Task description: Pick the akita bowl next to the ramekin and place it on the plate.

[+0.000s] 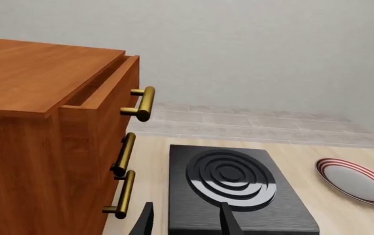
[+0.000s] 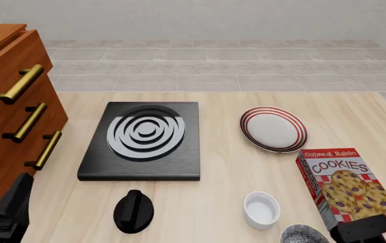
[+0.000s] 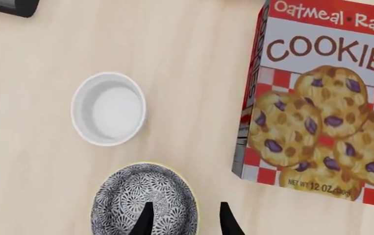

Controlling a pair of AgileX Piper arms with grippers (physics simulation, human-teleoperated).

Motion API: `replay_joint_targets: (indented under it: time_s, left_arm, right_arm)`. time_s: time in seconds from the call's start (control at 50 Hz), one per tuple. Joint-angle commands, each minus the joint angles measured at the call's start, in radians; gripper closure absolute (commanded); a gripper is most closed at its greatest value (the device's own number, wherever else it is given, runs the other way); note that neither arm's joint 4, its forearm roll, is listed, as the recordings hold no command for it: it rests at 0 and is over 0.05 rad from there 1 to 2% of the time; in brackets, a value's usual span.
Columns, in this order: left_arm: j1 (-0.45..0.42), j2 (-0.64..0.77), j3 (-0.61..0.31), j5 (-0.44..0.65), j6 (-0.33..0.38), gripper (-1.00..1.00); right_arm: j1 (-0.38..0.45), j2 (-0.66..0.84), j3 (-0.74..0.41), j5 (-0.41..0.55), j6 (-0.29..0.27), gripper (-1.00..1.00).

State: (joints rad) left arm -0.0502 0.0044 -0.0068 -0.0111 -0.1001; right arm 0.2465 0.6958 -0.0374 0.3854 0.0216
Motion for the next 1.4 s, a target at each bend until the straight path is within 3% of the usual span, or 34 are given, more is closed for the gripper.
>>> replay_joint_targets:
  time_s: [0.02,0.3,0.32,0.34,0.62,1.08,1.4]
  left_arm:
    - [-0.001,0.003,0.0,-0.001,0.001,-1.0]
    - [-0.001,0.009,0.002,-0.004,0.003,-1.0]
    - [-0.001,0.008,0.002,-0.004,0.003,-1.0]
    - [-0.001,0.009,0.002,-0.004,0.003,-1.0]
    - [0.003,0.007,0.002,-0.003,0.004,-1.0]
    - [0.011,0.002,0.0,-0.003,-0.006,-1.0]
    - [0.009,0.003,0.001,-0.002,-0.002,-1.0]
  right_arm:
    - [-0.011,0.046,0.028,-0.061,-0.007,-1.0]
    - [-0.006,0.088,0.036,-0.101,-0.003,-1.0]
    - [-0.009,0.092,0.036,-0.107,-0.007,1.0]
    - [-0.021,0.084,0.035,-0.105,-0.028,1.0]
    - [-0.011,0.046,0.028,-0.066,-0.016,1.0]
    - [0.026,-0.098,-0.082,0.148,0.0,1.0]
    - [0.032,-0.13,-0.121,0.195,0.015,1.0]
